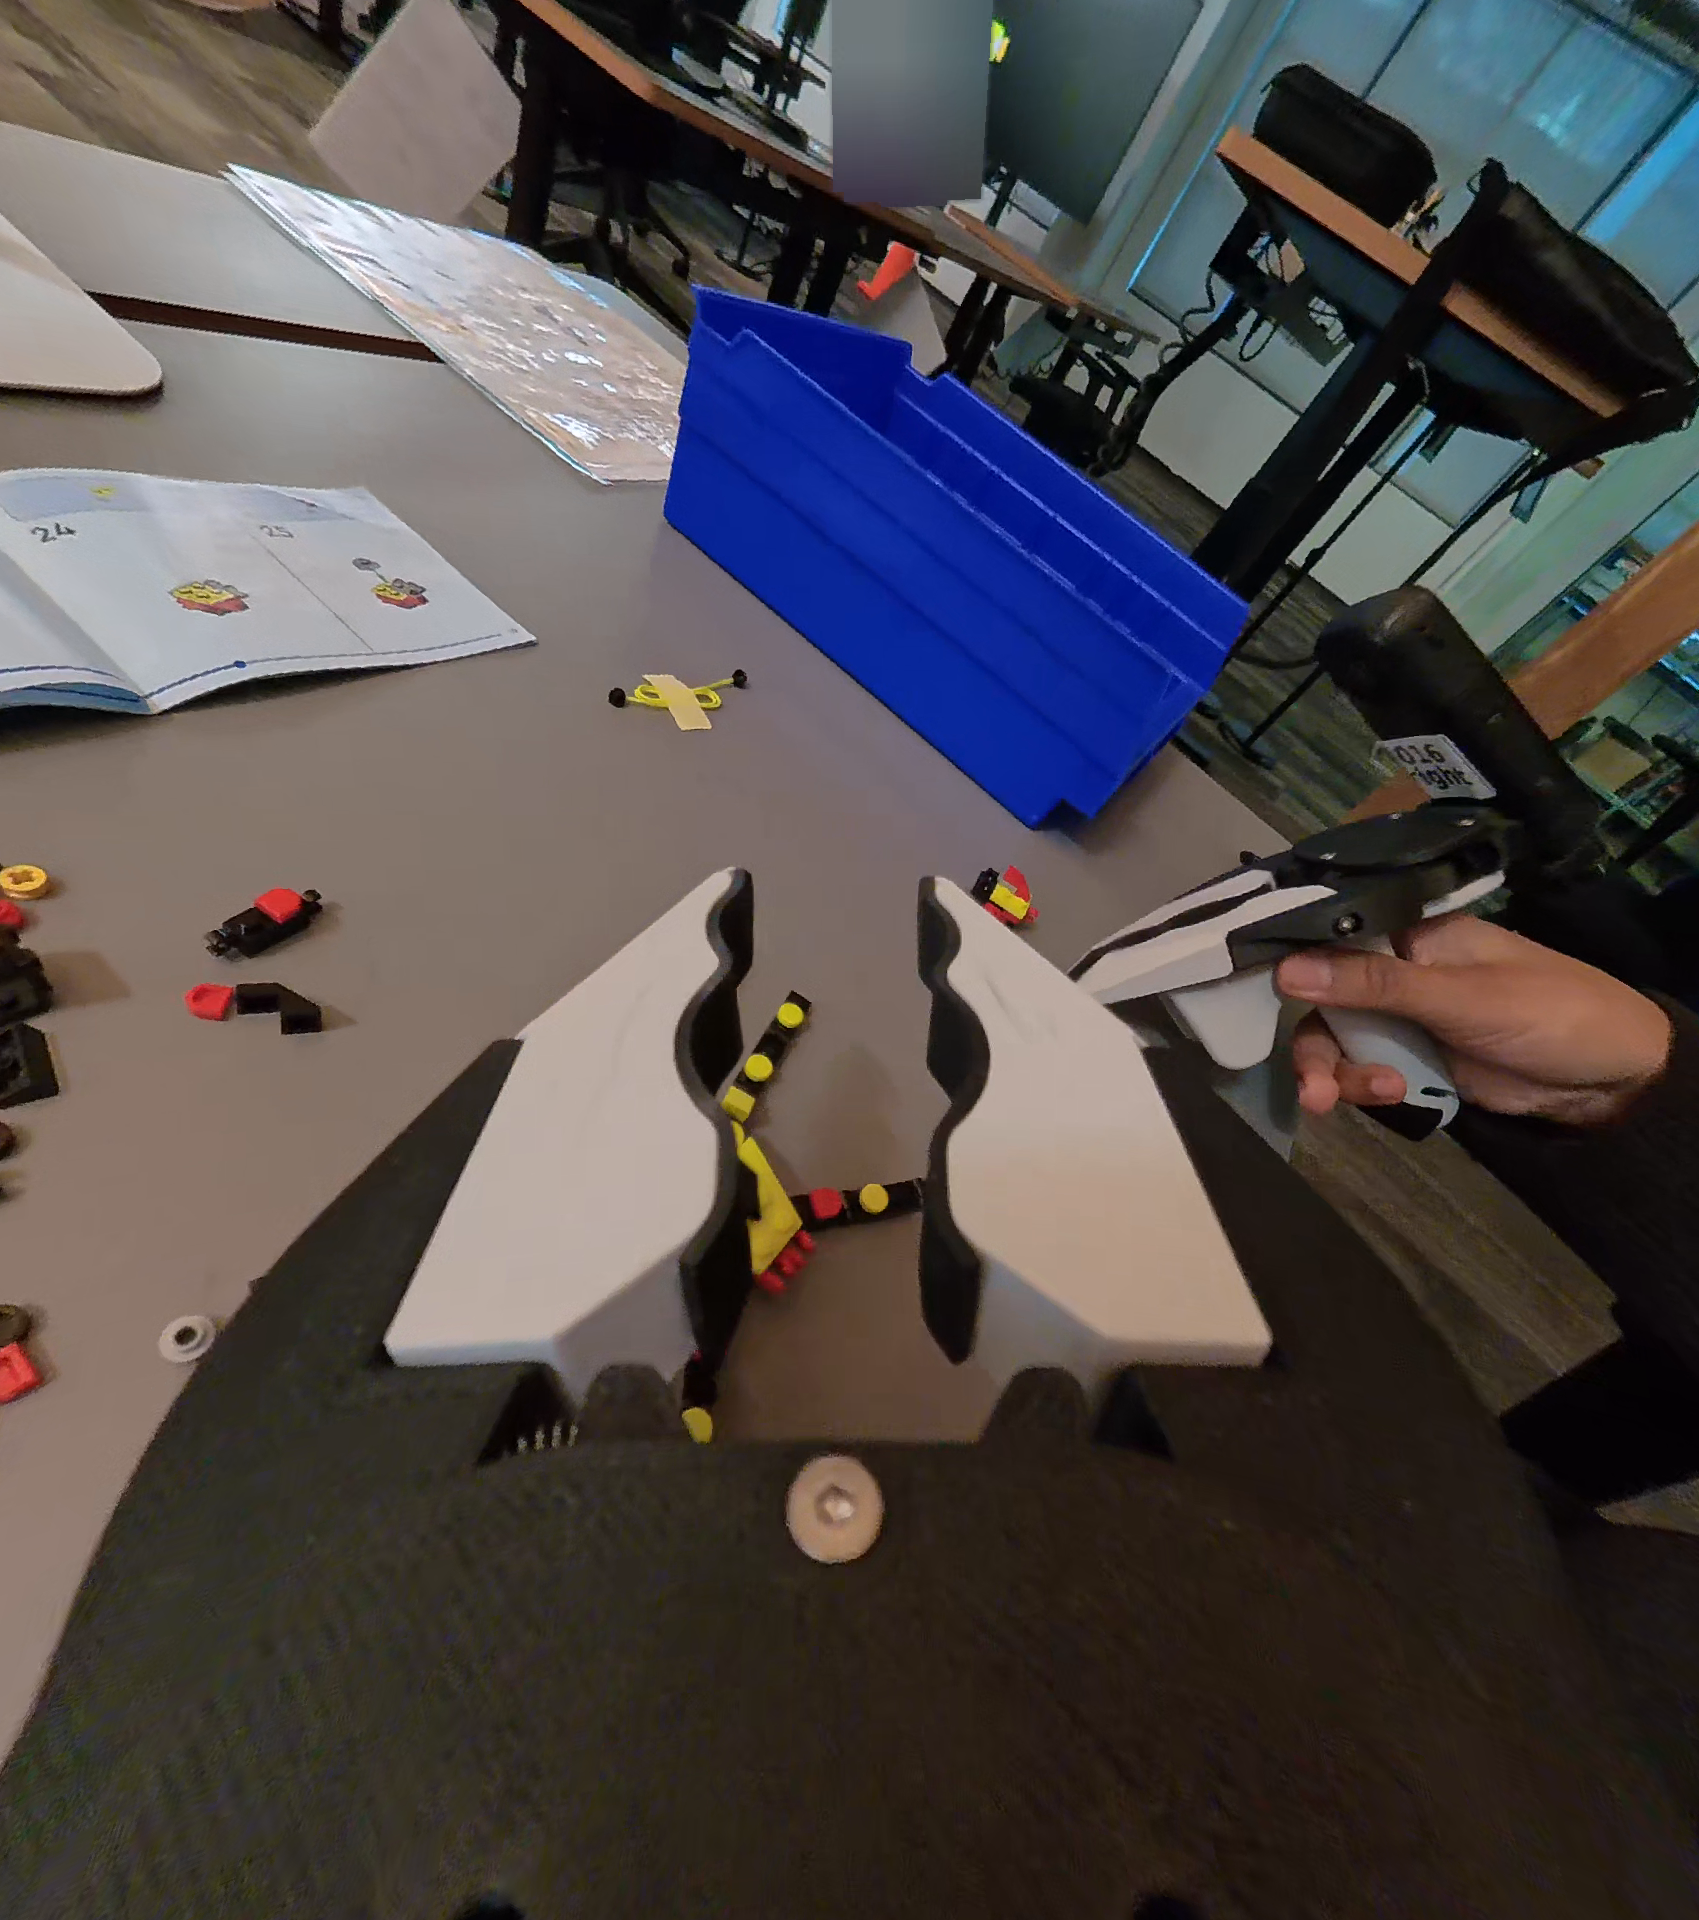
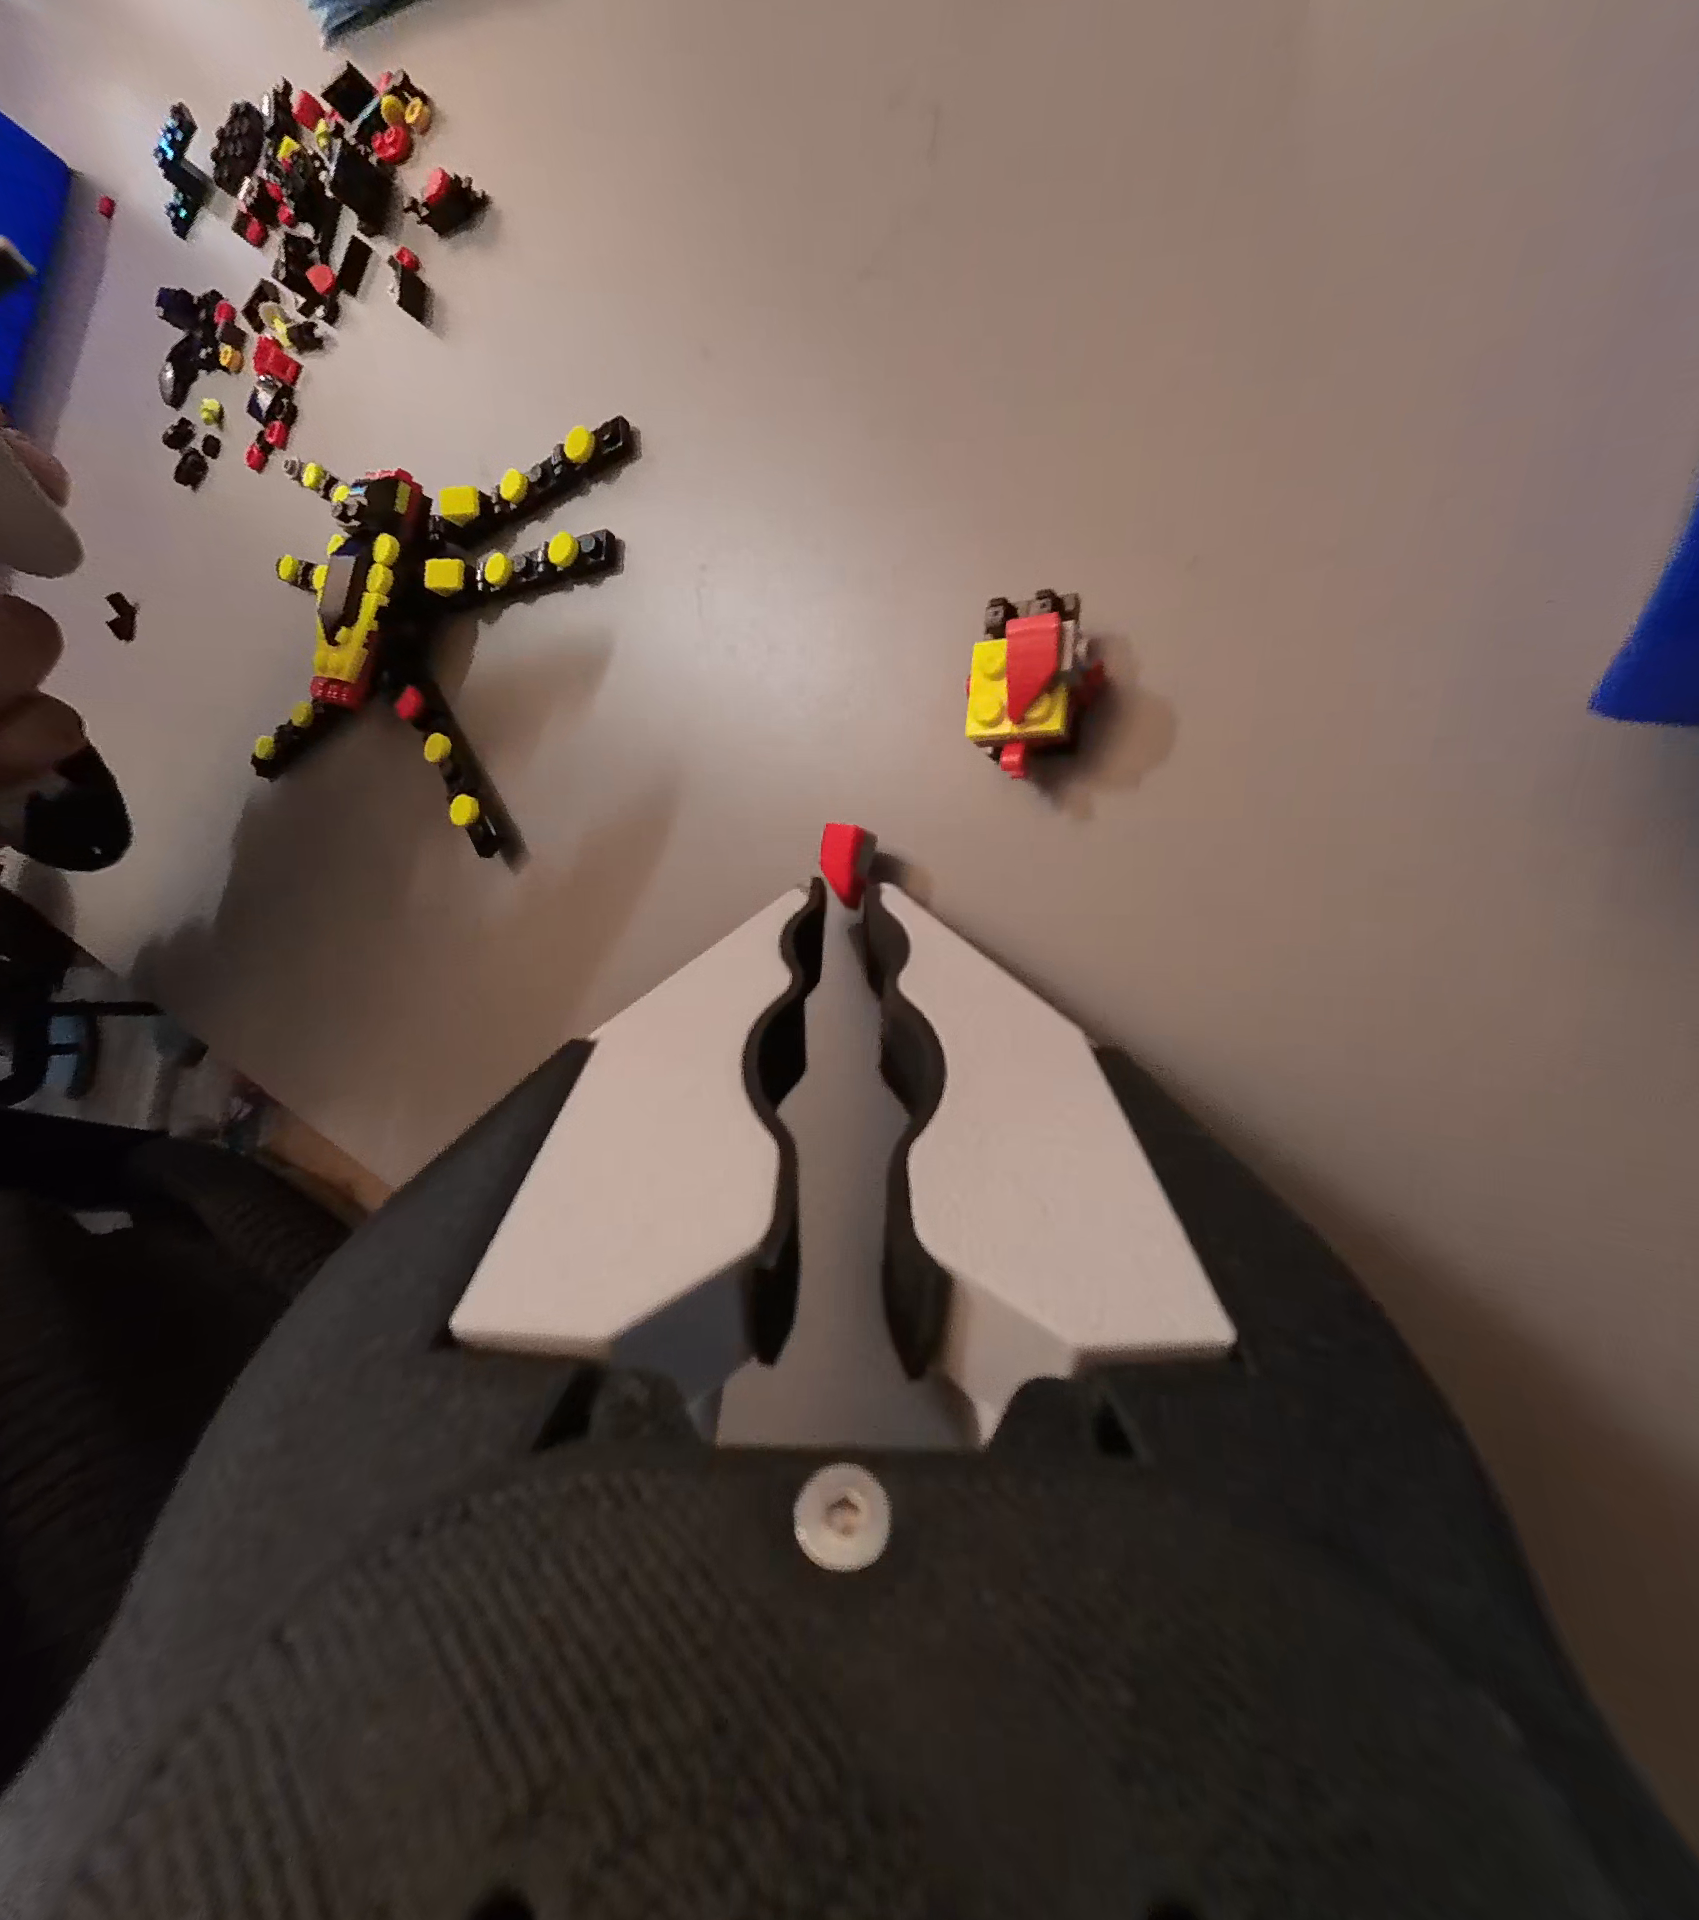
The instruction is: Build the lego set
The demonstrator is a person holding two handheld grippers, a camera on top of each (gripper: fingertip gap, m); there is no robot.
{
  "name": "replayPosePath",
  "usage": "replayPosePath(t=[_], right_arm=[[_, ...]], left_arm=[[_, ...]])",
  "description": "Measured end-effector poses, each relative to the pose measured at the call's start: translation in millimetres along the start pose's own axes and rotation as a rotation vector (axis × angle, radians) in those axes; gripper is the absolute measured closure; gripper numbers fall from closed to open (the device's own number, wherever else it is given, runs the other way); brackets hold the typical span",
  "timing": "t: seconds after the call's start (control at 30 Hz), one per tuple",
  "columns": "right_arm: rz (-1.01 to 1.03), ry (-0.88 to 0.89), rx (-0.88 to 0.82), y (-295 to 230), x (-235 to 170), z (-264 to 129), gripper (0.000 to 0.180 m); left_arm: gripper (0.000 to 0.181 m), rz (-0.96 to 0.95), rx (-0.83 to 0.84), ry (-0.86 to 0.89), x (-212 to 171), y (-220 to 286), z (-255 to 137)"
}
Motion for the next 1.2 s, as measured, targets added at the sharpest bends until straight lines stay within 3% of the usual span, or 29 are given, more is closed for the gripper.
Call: replayPosePath(t=[0.3, 0.43, 0.53, 0.73, 1.2], right_arm=[[-0.123, 0.017, -0.081, 4.6, 6.8, -12.5, 0.161], [-0.435, 0.052, -0.094, -14.8, 19.2, -17.6, 0.161], [-0.654, -0.003, -0.218, -7.4, 19.2, -18.2, 0.169], [-0.539, -0.034, -0.097, 1.1, 12.8, -9.5, 0.169], [-0.522, -0.083, -0.053, -1.1, 6.5, 3.4, 0.171]], left_arm=[[0.151, -0.027, -0.019, -0.021, -2.3, -0.8, 2.9], [0.151, -0.034, -0.025, -0.027, -3.6, -0.2, 3.9], [0.151, -0.029, -0.029, -0.031, -4.6, 1.1, 4.8], [0.151, -0.027, -0.045, -0.045, -7.8, 5.0, 6.3], [0.151, -0.038, -0.059, -0.051, -9.6, 7.3, 7.1]])
Point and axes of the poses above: each gripper's, where its closed fingertips meet, z out along the fingers, x out of its top, y = z × x across the jaws, the point moved 4 cm from there along -z, back along the fingers, and after that the axes turned 8 degrees about -z, right-handed, at the moved point
